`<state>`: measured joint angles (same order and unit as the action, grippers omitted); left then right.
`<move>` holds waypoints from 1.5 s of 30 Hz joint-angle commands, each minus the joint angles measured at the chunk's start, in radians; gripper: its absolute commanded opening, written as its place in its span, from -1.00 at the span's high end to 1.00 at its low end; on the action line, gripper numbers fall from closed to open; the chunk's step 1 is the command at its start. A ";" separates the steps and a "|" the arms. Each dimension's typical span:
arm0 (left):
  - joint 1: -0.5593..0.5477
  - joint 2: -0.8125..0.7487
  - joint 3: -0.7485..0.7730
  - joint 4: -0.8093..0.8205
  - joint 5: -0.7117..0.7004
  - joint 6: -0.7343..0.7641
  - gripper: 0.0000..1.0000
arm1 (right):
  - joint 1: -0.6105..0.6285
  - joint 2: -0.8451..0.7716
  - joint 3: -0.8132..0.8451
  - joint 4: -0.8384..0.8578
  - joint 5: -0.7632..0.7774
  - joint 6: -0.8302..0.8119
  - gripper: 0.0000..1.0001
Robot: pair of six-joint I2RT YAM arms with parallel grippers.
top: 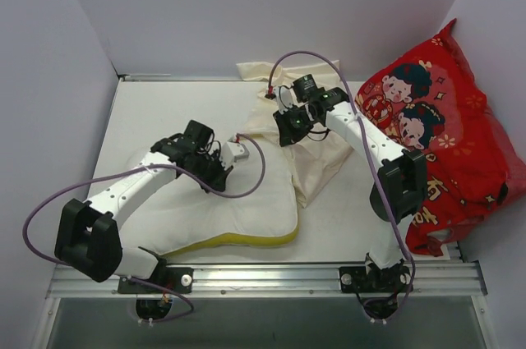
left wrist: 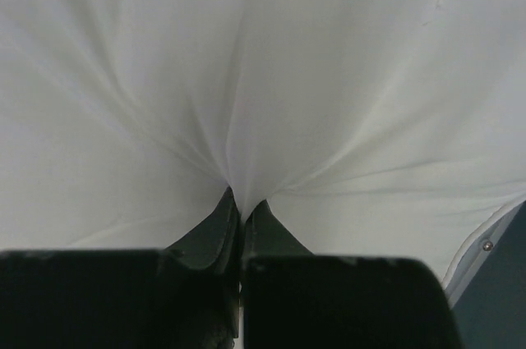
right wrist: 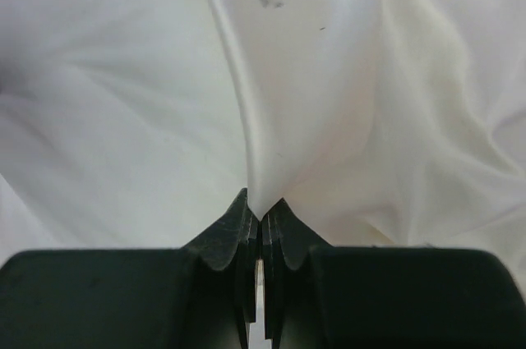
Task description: Put the pillow into the pillowcase
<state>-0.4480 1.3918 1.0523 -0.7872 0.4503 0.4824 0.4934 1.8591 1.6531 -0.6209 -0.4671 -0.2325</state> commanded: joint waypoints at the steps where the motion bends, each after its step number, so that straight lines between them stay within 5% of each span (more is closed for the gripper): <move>1: -0.110 0.006 -0.014 0.071 0.024 -0.051 1.00 | 0.014 -0.012 0.079 -0.011 0.025 0.018 1.00; 6: -0.091 0.044 0.008 0.083 -0.022 -0.105 1.00 | 0.022 -0.049 0.044 -0.013 0.002 0.012 1.00; 10: 0.089 0.016 0.070 0.158 0.021 -0.246 1.00 | 0.033 -0.122 -0.067 -0.013 0.008 -0.034 1.00; 13: 0.166 -0.060 0.051 0.285 -0.107 -0.366 1.00 | 0.036 -0.138 -0.125 -0.013 0.016 -0.048 1.00; 22: -0.047 0.016 -0.095 0.497 -0.209 -0.516 1.00 | 0.070 -0.058 -0.046 0.030 0.028 0.025 0.99; 26: -0.028 0.082 -0.046 0.499 -0.275 -0.556 0.69 | 0.068 -0.052 -0.033 0.030 0.065 0.028 0.87; 31: 0.063 0.015 -0.011 0.445 0.002 -0.420 -0.24 | 0.001 -0.130 -0.136 0.027 0.077 0.077 -0.02; 37: -0.035 -0.145 -0.029 0.293 0.159 -0.122 -0.90 | -0.188 -0.267 -0.313 -0.010 -0.060 0.130 -0.11; 42: -0.311 -0.096 -0.089 0.308 -0.019 -0.047 -0.95 | -0.207 -0.292 -0.441 0.004 -0.119 0.130 -0.12; 45: -0.374 -0.031 -0.106 0.379 -0.099 -0.050 -0.95 | -0.208 -0.250 -0.480 0.061 -0.139 0.157 -0.10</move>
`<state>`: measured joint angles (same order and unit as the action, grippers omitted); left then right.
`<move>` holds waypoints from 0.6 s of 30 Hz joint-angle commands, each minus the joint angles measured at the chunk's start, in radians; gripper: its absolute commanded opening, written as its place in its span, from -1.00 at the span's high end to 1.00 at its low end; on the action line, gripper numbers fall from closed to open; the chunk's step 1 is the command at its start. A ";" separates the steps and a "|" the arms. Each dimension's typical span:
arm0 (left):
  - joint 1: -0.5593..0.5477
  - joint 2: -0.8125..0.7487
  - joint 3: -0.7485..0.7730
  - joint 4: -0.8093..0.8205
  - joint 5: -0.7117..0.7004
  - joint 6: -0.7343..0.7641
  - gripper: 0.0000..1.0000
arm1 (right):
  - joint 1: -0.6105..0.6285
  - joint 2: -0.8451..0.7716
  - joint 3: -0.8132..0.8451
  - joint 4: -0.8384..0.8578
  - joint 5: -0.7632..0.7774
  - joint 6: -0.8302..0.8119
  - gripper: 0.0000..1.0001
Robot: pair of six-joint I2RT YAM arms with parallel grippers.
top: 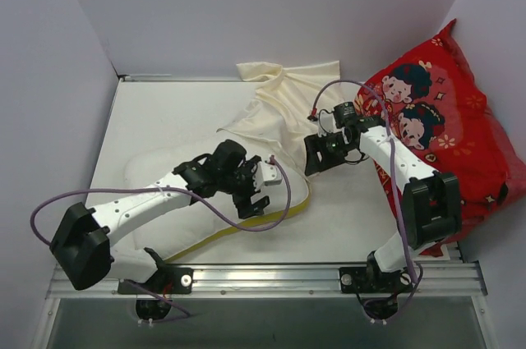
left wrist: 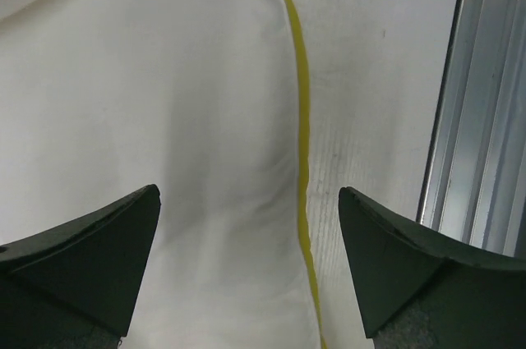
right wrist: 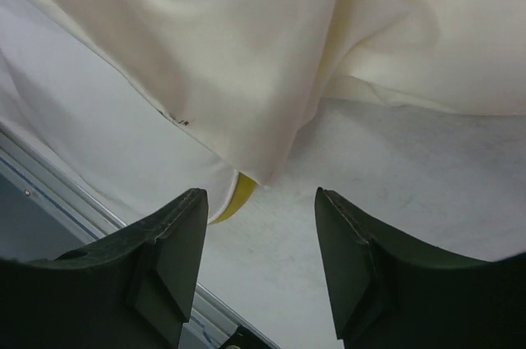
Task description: Put the pillow into the pillowcase
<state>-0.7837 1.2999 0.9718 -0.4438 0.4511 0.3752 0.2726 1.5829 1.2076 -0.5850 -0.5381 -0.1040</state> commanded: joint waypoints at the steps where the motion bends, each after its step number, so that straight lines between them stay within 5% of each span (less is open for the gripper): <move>1: -0.043 0.074 -0.030 0.057 -0.106 0.059 -0.95 | 0.013 0.040 -0.042 0.039 -0.066 0.033 -0.09; 7: -0.051 0.151 -0.024 0.128 -0.134 0.087 -0.95 | 0.022 0.133 -0.068 0.123 -0.048 0.052 0.12; 14: -0.063 0.243 -0.030 0.221 -0.179 0.071 -0.95 | 0.022 0.129 -0.092 0.155 -0.029 0.072 0.80; 18: -0.080 0.312 -0.033 0.281 -0.288 0.068 -0.94 | 0.030 0.054 -0.114 0.143 -0.046 0.084 1.00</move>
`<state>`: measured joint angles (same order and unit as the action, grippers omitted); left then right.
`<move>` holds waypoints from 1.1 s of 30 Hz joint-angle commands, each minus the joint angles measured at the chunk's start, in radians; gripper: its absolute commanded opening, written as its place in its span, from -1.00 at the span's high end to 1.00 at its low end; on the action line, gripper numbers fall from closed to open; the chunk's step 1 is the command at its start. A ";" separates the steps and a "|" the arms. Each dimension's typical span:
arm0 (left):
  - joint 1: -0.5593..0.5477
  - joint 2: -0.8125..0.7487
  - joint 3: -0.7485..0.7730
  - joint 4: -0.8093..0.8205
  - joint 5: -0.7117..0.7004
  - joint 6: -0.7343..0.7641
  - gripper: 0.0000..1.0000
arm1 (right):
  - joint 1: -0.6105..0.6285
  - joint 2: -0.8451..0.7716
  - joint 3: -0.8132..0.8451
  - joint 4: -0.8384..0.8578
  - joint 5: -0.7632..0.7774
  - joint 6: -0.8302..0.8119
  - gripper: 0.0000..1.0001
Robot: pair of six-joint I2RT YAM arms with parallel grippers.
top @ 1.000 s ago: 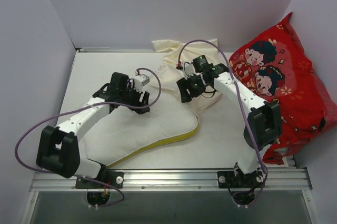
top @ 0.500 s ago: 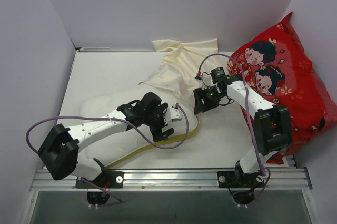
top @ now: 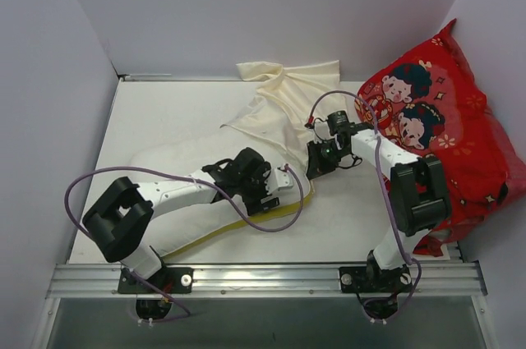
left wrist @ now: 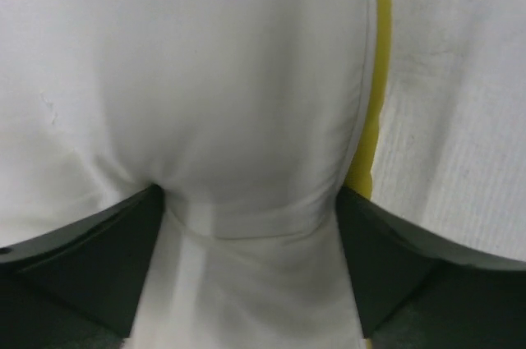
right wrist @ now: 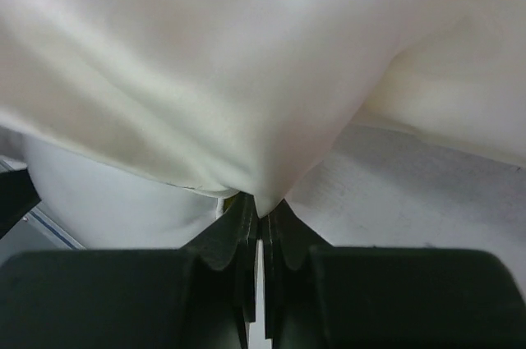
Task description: Put the pillow into the pillowcase
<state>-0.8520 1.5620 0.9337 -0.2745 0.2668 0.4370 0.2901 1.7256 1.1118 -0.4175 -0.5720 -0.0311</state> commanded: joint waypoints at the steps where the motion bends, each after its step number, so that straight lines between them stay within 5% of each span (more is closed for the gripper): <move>1: -0.012 0.068 0.014 0.118 -0.139 -0.001 -0.67 | 0.014 -0.098 -0.021 -0.029 -0.012 0.011 1.00; 4: 0.056 0.122 0.103 0.081 -0.189 -0.090 0.20 | 0.017 -0.133 -0.036 -0.052 0.006 0.008 1.00; 5: 0.088 0.115 0.123 0.068 -0.155 -0.175 0.87 | 0.018 -0.139 -0.043 -0.067 0.012 0.005 1.00; 6: 0.126 0.104 0.149 0.067 -0.149 -0.219 1.00 | 0.020 -0.158 -0.047 -0.076 0.024 0.002 1.00; 10: 0.267 0.037 0.186 0.055 -0.133 -0.365 1.00 | 0.024 -0.213 -0.055 -0.133 0.052 -0.013 1.00; 16: 0.231 0.058 0.267 0.020 -0.198 -0.466 1.00 | 0.127 -0.291 0.031 -0.162 0.055 0.008 1.00; 23: 0.133 0.108 0.346 0.049 -0.160 -0.599 1.00 | 0.230 -0.155 0.215 -0.156 0.031 0.071 1.00; 28: 0.180 0.075 0.320 0.093 -0.072 -0.771 1.00 | 0.227 -0.162 0.221 -0.155 0.007 0.077 1.00; 29: 0.207 0.064 0.300 0.100 -0.051 -0.788 0.89 | 0.225 -0.175 0.205 -0.153 0.012 0.071 1.00; 33: 0.260 -0.046 0.228 0.086 0.067 -0.769 -0.30 | 0.207 -0.187 0.109 -0.153 0.041 0.051 1.00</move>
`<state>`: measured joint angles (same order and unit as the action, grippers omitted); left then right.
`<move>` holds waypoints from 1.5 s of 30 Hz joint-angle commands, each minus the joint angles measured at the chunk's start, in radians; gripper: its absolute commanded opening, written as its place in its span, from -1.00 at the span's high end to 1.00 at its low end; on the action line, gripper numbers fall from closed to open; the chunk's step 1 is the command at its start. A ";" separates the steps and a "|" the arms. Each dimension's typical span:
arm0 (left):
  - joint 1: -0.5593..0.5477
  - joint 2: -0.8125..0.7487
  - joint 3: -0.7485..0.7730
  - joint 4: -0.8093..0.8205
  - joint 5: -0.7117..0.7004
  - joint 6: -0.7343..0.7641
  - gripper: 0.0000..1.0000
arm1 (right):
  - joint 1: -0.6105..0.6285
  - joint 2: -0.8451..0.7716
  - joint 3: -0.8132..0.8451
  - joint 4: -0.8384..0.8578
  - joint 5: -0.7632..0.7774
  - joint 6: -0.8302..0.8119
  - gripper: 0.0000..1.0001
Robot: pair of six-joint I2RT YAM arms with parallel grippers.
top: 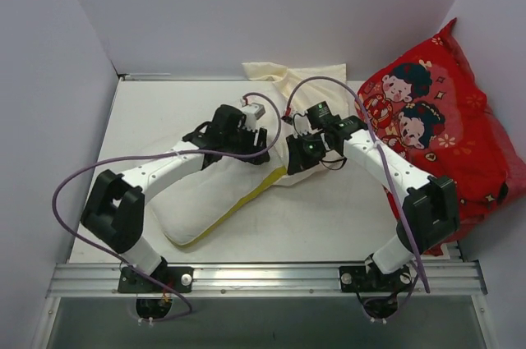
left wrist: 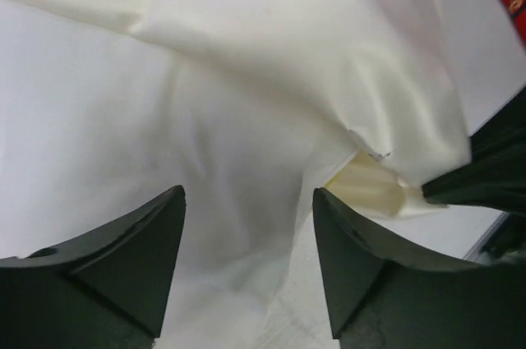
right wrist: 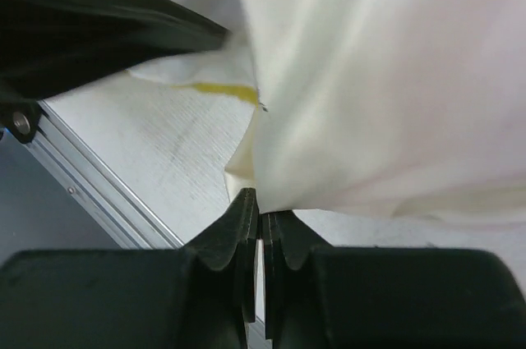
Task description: Put the pillow into the pillowcase
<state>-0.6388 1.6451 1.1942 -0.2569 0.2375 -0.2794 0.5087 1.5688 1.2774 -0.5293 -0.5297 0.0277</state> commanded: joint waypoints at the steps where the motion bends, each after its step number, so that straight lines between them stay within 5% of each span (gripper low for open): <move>1: 0.054 -0.199 -0.059 0.065 0.101 0.000 -0.48 | -0.019 -0.030 -0.070 -0.040 -0.007 -0.012 1.00; 3: 0.085 -0.269 -0.120 0.050 0.112 0.058 -0.70 | -0.016 -0.024 -0.096 -0.034 -0.024 -0.017 1.00; 9: 0.129 -0.347 -0.175 -0.035 0.060 0.247 -0.68 | 0.043 0.056 -0.038 0.018 -0.064 0.023 1.00; 14: 0.417 -0.321 -0.200 -0.059 0.149 0.152 -0.68 | 0.124 0.143 0.016 0.012 -0.122 0.012 0.95; 17: 0.552 -0.303 -0.153 -0.071 0.187 0.186 -0.76 | 0.181 0.160 0.060 -0.082 -0.165 -0.081 0.69; 18: 0.573 -0.292 -0.125 -0.094 0.201 0.251 -0.79 | 0.180 0.161 0.085 -0.156 -0.196 -0.125 0.32; 22: 0.619 -0.144 0.054 -0.206 0.246 0.462 -0.89 | 0.042 0.160 0.302 -0.196 -0.239 -0.099 -0.24; 25: 0.630 -0.033 0.137 -0.242 0.258 0.587 -0.89 | -0.034 0.227 0.448 -0.175 -0.128 -0.061 -0.24; 33: 0.633 0.254 0.317 -0.292 0.224 0.735 -0.90 | 0.024 0.483 0.769 -0.161 0.164 -0.143 -0.09; 42: 0.633 0.263 0.289 -0.294 0.302 0.763 -0.95 | 0.154 0.657 0.829 -0.158 0.305 -0.167 -0.30; 45: 0.633 0.252 0.251 -0.280 0.309 0.769 -0.95 | 0.165 0.697 0.830 -0.147 0.390 -0.175 -0.19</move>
<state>-0.0113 1.9434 1.4631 -0.5385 0.4866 0.4545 0.6739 2.2662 2.0693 -0.6613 -0.2558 -0.1280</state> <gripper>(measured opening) 0.972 0.620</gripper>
